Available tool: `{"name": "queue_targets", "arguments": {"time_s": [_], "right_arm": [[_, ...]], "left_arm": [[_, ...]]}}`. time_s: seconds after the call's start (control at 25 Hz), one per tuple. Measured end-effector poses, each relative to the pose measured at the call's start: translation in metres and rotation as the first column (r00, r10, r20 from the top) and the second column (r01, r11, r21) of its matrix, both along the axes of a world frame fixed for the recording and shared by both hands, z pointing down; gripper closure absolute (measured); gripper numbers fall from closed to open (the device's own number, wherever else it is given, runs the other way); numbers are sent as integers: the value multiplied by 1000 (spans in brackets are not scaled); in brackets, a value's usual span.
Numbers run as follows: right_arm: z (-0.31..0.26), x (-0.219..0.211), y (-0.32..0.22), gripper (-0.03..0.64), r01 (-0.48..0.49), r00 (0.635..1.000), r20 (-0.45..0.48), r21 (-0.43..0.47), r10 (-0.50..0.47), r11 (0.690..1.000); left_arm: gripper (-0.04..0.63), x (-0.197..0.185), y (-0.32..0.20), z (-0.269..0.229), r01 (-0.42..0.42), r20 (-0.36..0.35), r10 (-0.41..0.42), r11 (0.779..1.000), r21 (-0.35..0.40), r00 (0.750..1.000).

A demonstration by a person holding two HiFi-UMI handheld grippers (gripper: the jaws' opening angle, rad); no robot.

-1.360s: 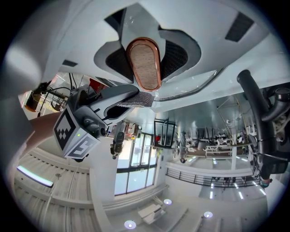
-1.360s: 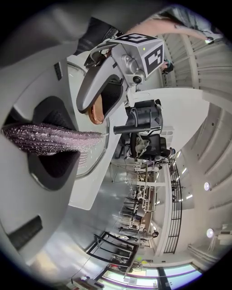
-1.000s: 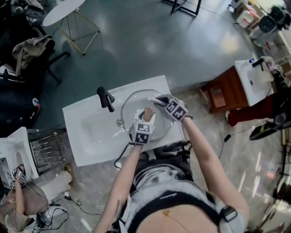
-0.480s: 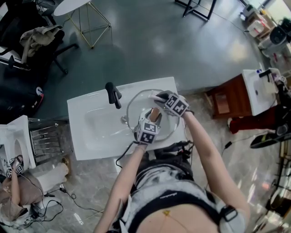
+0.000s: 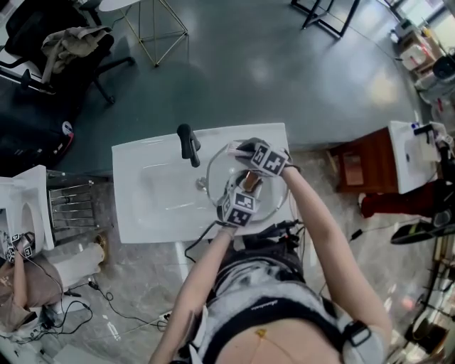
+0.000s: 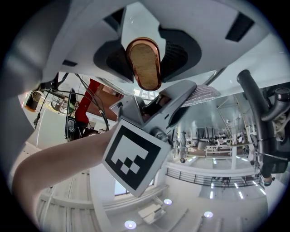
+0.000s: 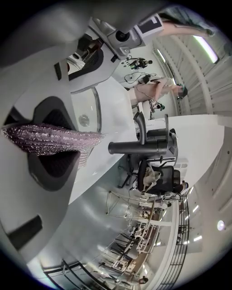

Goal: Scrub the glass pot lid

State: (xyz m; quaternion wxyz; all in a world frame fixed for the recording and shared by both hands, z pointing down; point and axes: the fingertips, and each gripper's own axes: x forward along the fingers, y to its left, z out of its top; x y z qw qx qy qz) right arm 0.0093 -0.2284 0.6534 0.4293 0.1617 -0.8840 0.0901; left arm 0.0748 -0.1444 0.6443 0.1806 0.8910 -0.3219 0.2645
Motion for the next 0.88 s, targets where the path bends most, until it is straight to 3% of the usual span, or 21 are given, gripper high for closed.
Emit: {"name": "queue_targets", "arguments": {"time_s": [0.4, 0.72, 0.88], "right_arm": [[3, -41, 10, 520, 148, 989, -25, 1, -148, 989], [3, -37, 7, 519, 136, 991, -14, 51, -135, 989], [1, -20, 4, 520, 54, 998, 17, 57, -56, 997]], "left_arm": [[408, 1, 2, 0, -4, -1, 4, 1000, -1, 1000], [408, -2, 0, 3, -3, -2, 3, 1000, -2, 1000], [408, -3, 0, 2, -9, 0, 9, 1000, 0, 1000]]}}
